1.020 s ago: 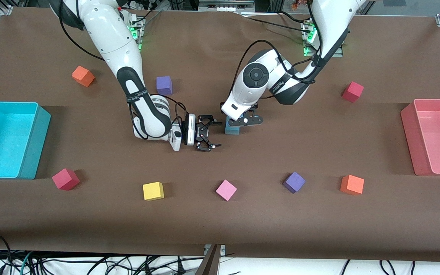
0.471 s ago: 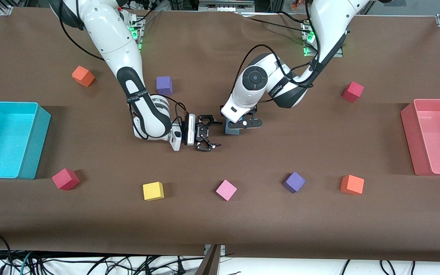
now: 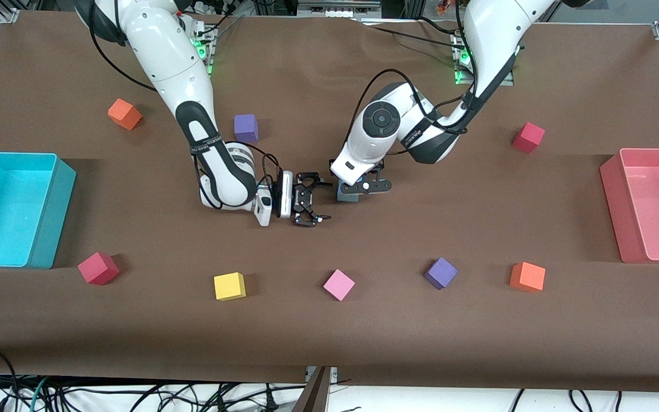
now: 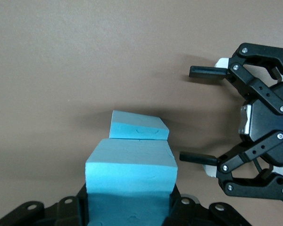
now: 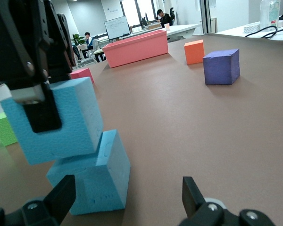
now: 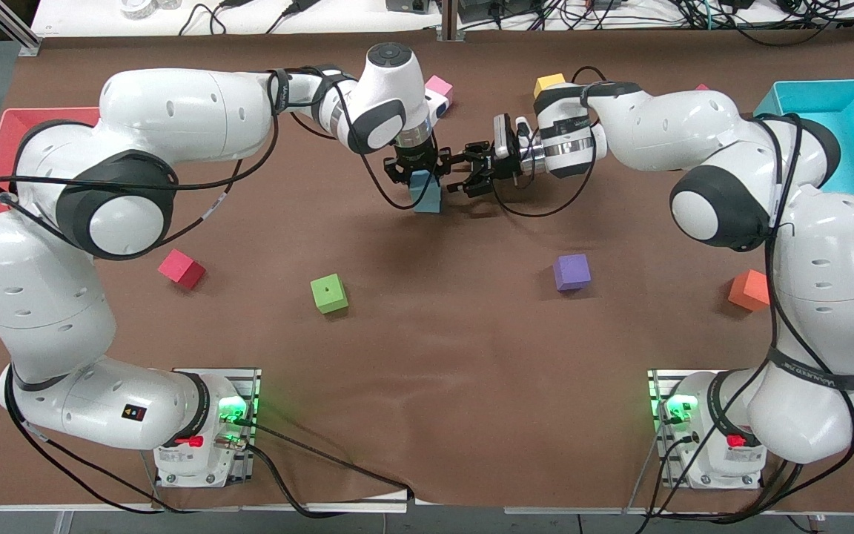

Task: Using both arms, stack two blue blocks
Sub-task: 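Lower the held cube onto the placed cube and open the left gripper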

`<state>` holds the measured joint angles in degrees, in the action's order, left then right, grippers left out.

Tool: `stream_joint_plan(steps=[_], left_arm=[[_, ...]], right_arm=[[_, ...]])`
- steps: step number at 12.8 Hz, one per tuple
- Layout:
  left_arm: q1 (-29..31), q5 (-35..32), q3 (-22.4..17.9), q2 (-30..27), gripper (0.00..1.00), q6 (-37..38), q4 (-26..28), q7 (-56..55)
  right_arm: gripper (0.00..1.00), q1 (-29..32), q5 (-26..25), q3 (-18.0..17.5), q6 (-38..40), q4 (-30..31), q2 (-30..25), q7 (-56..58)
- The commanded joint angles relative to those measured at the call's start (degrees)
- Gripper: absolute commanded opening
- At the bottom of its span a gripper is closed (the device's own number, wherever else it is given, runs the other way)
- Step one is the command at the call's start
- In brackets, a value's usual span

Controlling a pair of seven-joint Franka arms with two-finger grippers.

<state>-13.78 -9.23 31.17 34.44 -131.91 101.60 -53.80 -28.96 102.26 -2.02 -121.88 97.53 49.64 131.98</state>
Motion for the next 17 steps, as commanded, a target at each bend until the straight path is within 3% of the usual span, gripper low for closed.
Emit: stream_joint_plan(steps=[1,2,3,4,5,10,14,17], left_arm=[[-0.81,-2.72,-0.50,1.50,0.21,-1.69,-1.41,-2.79],[-0.81,-2.72,-0.50,1.50,0.25,-1.69,-1.49,-3.06],[-0.81,-2.81,-0.50,1.50,0.49,-1.69,-1.41,-3.15],[-0.81,-2.72,-0.50,1.50,0.95,-1.69,-1.49,-3.33],[-0.81,-2.81,-0.50,1.50,1.00,-1.69,-1.50,-4.55],[-0.63,-2.20,0.82,-2.00,1.00,1.38,-1.41,-5.26],[0.33,-2.11,1.53,-10.25,1.00,12.52,-1.67,-4.82],[2.96,-1.93,1.61,-16.06,1.00,17.46,-2.37,-3.60]], right_arm=[[1.00,-0.13,1.37,-0.17,0.06,0.12,0.02,1.44],[1.00,-0.13,1.37,-0.17,-0.03,0.12,0.02,1.35],[1.00,-0.13,1.37,-0.17,-0.03,0.12,0.02,1.44],[1.00,-0.13,1.37,-0.17,-0.03,0.12,0.02,1.35],[1.00,-0.13,1.37,-0.17,-0.03,0.12,0.02,1.44],[1.00,-0.13,1.37,-0.17,-0.03,0.12,0.10,1.35],[1.00,-0.13,0.58,0.09,-1.34,-0.41,-0.24,0.21],[1.00,0.84,-6.86,1.57,-1.35,-2.78,-0.86,-2.58]])
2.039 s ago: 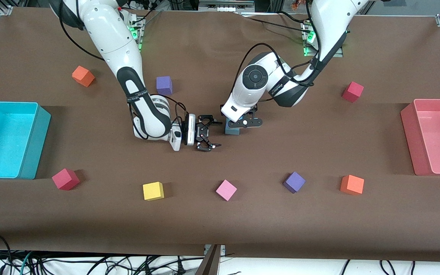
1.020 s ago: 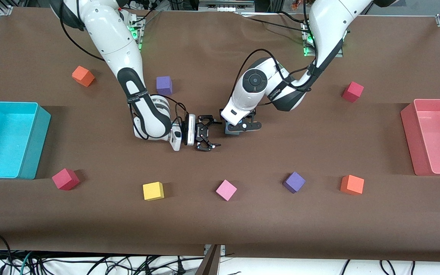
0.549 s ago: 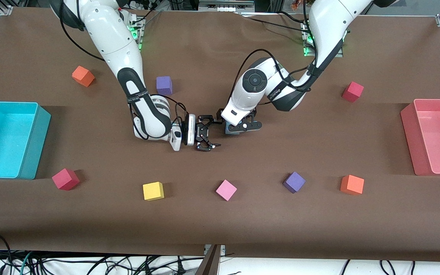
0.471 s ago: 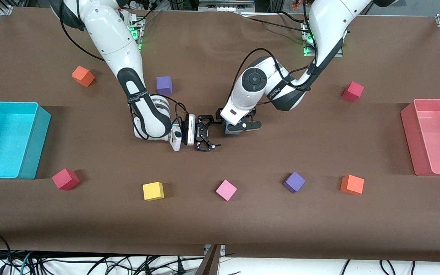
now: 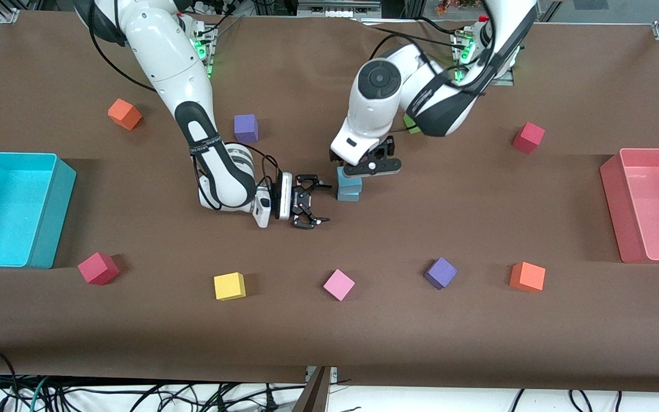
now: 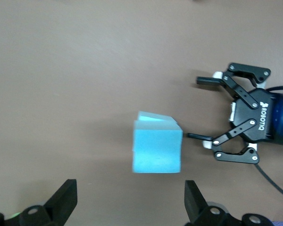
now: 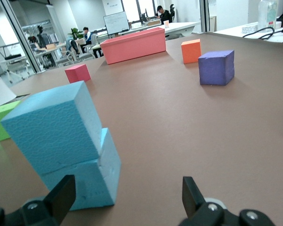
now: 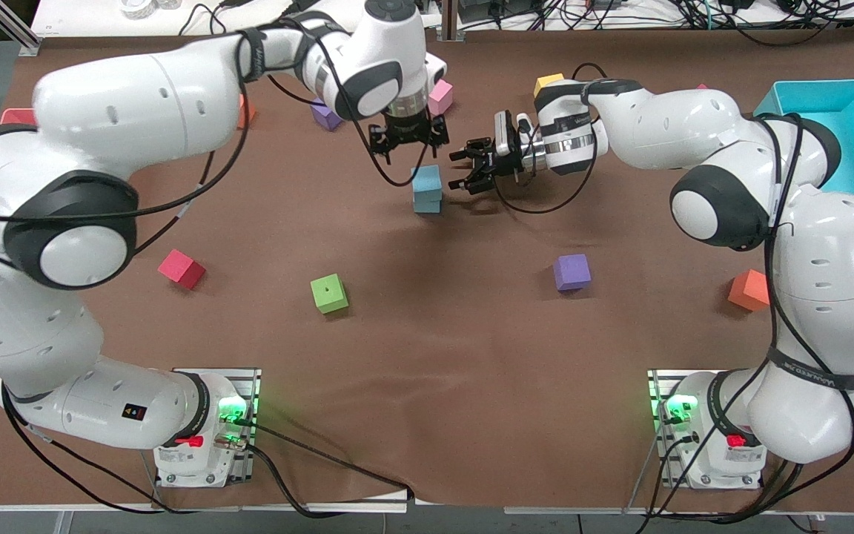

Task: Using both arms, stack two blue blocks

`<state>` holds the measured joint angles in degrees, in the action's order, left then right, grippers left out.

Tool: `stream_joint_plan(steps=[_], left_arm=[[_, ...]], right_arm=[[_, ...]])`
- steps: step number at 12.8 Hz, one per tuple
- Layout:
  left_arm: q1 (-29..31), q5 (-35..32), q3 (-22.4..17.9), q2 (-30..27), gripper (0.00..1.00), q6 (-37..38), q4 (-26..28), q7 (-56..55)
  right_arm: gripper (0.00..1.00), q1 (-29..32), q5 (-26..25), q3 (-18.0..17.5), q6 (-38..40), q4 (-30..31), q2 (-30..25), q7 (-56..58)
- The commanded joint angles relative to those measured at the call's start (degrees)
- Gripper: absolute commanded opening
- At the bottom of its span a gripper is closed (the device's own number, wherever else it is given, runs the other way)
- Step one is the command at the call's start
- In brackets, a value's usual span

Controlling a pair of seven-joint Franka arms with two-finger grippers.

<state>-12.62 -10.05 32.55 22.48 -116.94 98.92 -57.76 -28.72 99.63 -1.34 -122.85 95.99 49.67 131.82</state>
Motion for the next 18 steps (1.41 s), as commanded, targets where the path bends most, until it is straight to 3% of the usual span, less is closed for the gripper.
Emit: stream_joint_plan(steps=[1,5,9,13,16,18], left_arm=[[2.24,-1.12,0.15,-5.77,1.00,5.64,-0.91,2.89],[6.97,-1.03,-0.12,-6.31,1.00,25.67,-12.15,16.95],[11.82,-1.12,-1.16,-8.49,1.00,32.65,-15.86,28.62],[12.53,-0.76,-8.88,-17.89,1.00,32.48,-10.17,42.80],[11.57,7.47,-20.73,-24.05,1.00,32.21,-7.26,51.66],[10.33,7.76,-25.67,-28.44,1.00,27.76,-2.26,54.16]], right_arm=[[1.00,0.59,-7.84,1.60,-0.29,-1.67,-1.58,-6.10],[1.00,0.95,-21.02,5.37,1.72,-4.40,-3.69,-15.69],[1.00,1.03,-43.06,7.84,6.03,-8.79,-8.61,-39.91],[1.00,1.30,-54.86,11.09,14.47,-17.48,-9.33,-59.53],[1.00,1.21,-64.54,11.53,17.54,-21.88,-9.41,-76.47],[1.00,0.86,-69.29,11.98,17.73,-23.82,-10.02,-91.23]])
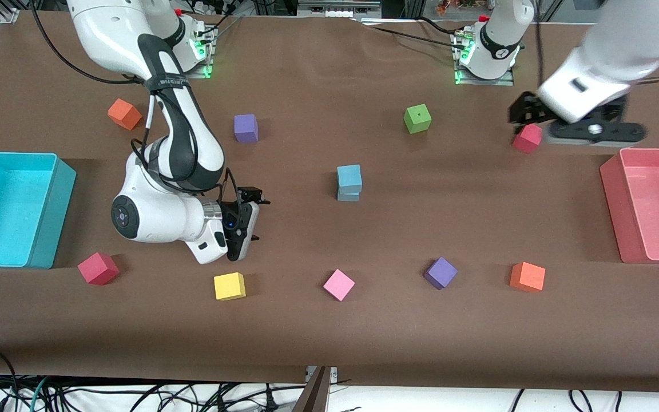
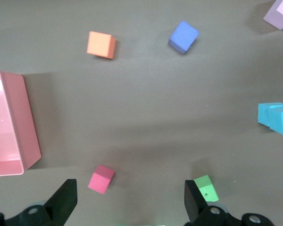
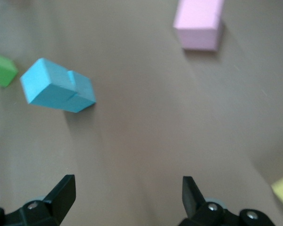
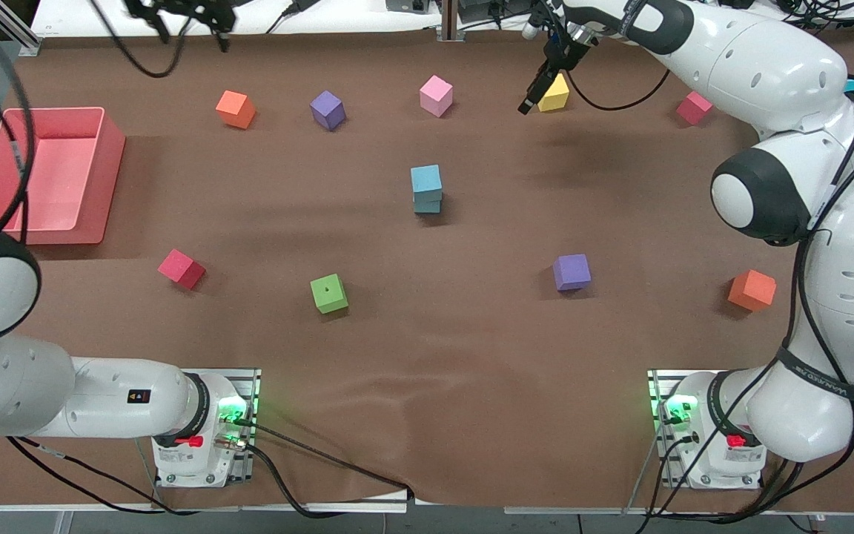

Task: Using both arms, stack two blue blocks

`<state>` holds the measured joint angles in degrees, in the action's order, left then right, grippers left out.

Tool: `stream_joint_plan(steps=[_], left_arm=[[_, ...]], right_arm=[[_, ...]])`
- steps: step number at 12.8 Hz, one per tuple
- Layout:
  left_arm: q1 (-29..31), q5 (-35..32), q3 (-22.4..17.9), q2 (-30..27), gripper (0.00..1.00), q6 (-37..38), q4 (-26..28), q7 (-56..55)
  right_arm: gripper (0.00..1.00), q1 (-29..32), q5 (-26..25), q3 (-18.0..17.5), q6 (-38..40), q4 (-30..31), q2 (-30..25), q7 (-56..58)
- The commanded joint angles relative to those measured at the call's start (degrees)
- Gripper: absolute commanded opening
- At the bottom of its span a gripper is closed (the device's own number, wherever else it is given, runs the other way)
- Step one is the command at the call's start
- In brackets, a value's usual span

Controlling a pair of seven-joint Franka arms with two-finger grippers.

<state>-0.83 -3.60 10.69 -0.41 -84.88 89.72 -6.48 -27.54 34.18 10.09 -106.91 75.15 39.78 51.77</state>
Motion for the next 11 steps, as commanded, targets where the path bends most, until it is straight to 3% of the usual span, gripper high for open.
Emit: stream_joint_plan(steps=[1,3,7,9,11], left_arm=[[-1.45,0.88,-4.79,-6.17,1.00,-5.11,7.75,3.05],[-1.11,0.79,-5.59,-5.74,1.00,-4.68,7.23,3.23],[-0.66,1.05,-5.42,-5.48,1.00,-3.97,6.96,3.57],[-0.66,0.79,-5.33,-5.48,1.00,-3.97,6.88,3.67],[-0.66,0.79,-5.42,-5.48,1.00,-4.06,6.88,3.49]], right_arm=[[1.00,-0.41,-6.04,0.54,1.79,-5.08,-0.06,-17.69],[1.00,-1.20,-14.10,0.02,1.79,-9.12,0.29,-27.74],[1.00,-1.03,-23.87,1.15,2.49,-9.76,0.04,-28.66],[1.00,-1.72,-25.75,7.36,3.28,-9.76,-2.06,-28.75],[1.00,1.50,-26.01,8.98,5.99,-9.58,-4.69,-28.83]])
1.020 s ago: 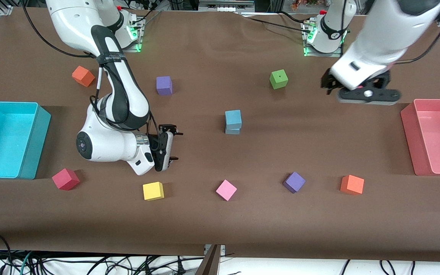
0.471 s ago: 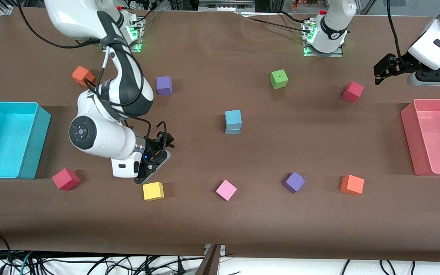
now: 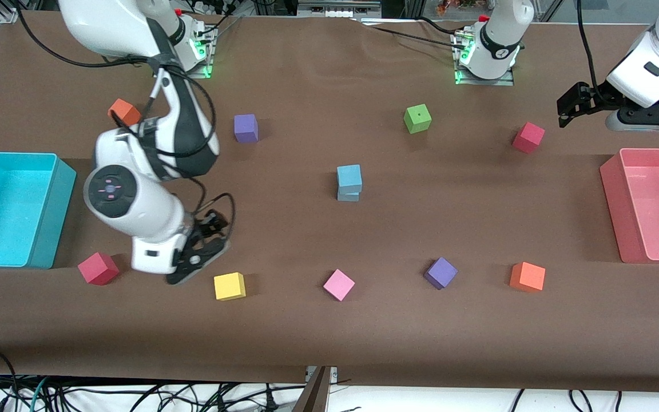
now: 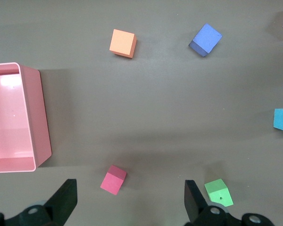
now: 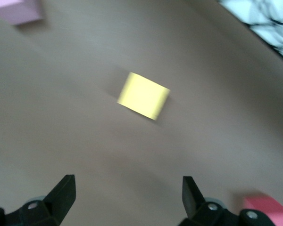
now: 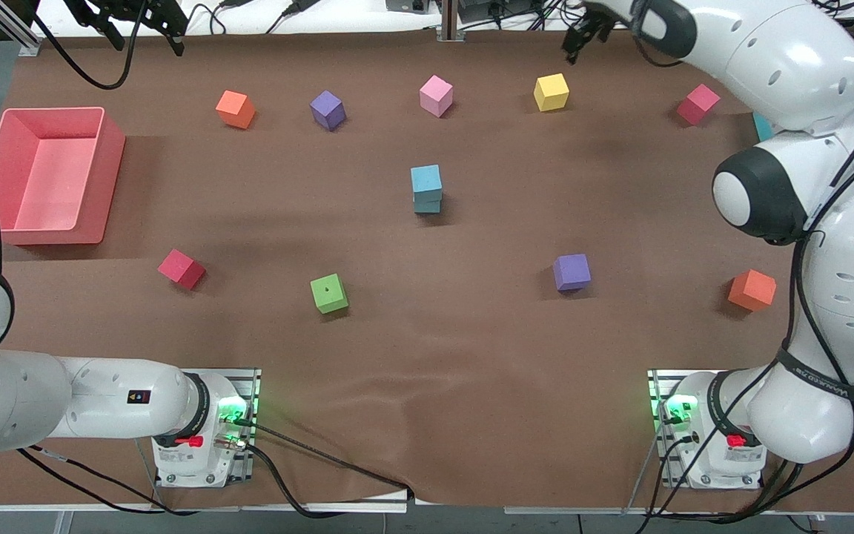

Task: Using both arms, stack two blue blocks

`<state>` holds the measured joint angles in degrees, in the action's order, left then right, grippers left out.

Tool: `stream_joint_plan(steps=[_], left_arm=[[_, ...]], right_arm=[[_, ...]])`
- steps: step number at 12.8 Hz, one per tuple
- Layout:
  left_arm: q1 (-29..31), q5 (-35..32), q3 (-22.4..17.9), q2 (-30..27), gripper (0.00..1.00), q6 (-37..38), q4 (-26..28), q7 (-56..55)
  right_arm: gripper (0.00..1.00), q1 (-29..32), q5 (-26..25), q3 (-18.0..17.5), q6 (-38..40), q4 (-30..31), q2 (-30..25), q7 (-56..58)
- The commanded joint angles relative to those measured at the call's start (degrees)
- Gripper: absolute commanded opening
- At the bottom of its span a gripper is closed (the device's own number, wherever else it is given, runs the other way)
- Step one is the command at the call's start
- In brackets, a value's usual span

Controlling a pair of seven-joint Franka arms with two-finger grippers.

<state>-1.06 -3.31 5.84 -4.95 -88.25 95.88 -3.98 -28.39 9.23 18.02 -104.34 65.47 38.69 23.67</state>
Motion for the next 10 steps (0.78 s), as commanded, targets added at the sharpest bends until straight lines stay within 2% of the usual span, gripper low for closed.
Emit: stream_joint_plan(steps=[1,3,5,7,8,10], left_arm=[[-0.44,0.50,-0.57,-0.94,1.00,-0.69,0.63,0.99],[-0.35,0.50,-0.74,-0.85,1.00,-0.69,0.54,0.99],[-0.35,1.20,-0.83,0.02,1.00,-0.78,-0.60,0.47],[-0.18,1.90,-0.83,1.61,1.00,-0.78,-2.45,0.47],[0.61,3.21,-0.83,1.70,1.00,-0.78,-2.36,0.47],[1.14,3.39,-0.83,1.70,1.00,-0.70,-2.36,0.82]], right_arm=[[1.00,4.82,-1.40,0.97,3.62,0.54,-5.28,-0.82],[1.00,9.91,-0.71,0.79,2.66,2.90,-9.40,-0.38],[1.00,12.48,-0.97,0.35,3.70,7.19,-15.28,-0.82],[1.00,14.85,-2.10,-0.61,6.50,9.94,-20.56,-1.08],[1.00,15.99,-4.20,-1.49,8.44,9.94,-21.98,-1.34],[1.00,18.19,-5.97,-4.73,11.08,11.69,-25.31,-11.47]])
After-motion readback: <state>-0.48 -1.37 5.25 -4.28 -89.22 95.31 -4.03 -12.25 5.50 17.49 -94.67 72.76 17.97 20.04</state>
